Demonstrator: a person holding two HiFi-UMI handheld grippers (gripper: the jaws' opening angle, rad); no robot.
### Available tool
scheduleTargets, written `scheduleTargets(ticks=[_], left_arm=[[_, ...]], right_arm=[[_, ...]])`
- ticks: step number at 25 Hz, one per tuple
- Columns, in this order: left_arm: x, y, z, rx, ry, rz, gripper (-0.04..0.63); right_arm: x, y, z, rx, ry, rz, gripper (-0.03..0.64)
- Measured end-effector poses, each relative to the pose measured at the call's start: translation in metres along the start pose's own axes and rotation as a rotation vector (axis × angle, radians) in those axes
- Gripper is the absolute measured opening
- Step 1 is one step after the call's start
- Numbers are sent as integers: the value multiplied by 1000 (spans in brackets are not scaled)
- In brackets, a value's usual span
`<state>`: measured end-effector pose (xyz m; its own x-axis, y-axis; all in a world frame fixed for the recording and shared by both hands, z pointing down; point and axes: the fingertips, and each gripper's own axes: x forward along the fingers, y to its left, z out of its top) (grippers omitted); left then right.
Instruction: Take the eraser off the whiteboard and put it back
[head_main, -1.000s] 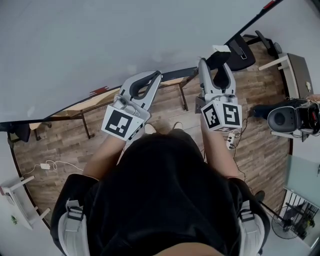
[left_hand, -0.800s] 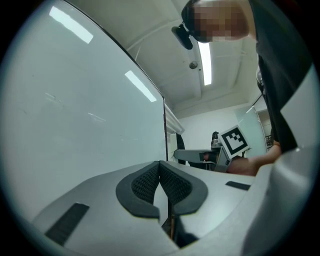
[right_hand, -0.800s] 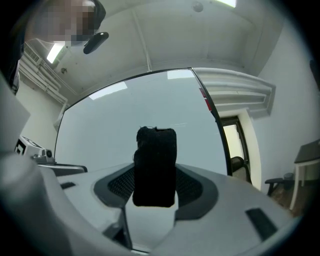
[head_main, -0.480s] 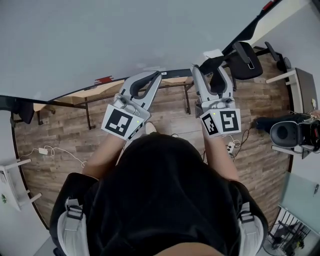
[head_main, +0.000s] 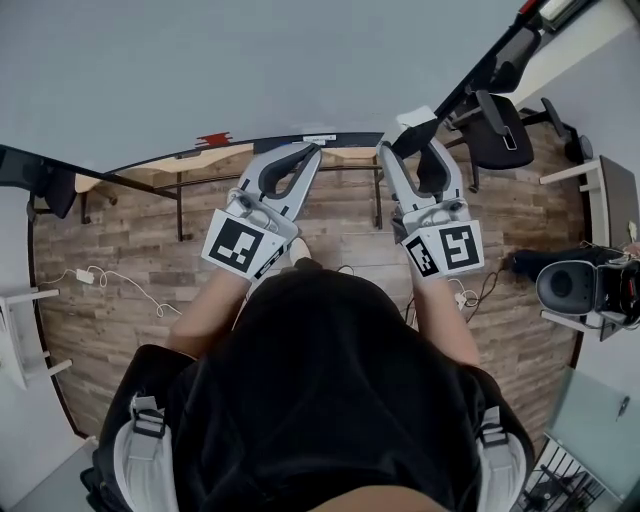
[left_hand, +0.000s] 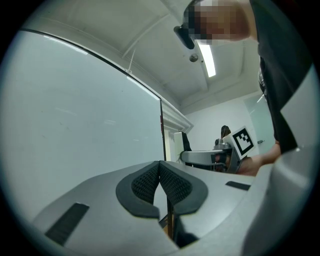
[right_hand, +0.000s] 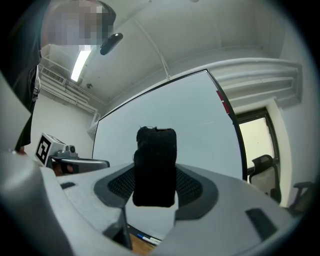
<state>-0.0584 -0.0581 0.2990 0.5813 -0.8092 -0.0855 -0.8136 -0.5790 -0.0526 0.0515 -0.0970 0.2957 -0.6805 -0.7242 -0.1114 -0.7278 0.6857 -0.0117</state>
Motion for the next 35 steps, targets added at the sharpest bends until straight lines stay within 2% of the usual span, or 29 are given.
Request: scheduleTargets(ticks=[6,12,23,35], left_arm=[[-12,-12,3,9,7,33,-5],[-21,-19,-2,4,22,53,-5],[-24,-33,-3,-3,20,74,-5],[-33,-38,-12,-5,64,135,-5]], right_arm=[[-16,17,0,2,-2,82,223],[-24,26,-6,16,4,120,224],[-34,28,-2,-30,-1,135,224],[-31,22,-24,13,29,156,224]])
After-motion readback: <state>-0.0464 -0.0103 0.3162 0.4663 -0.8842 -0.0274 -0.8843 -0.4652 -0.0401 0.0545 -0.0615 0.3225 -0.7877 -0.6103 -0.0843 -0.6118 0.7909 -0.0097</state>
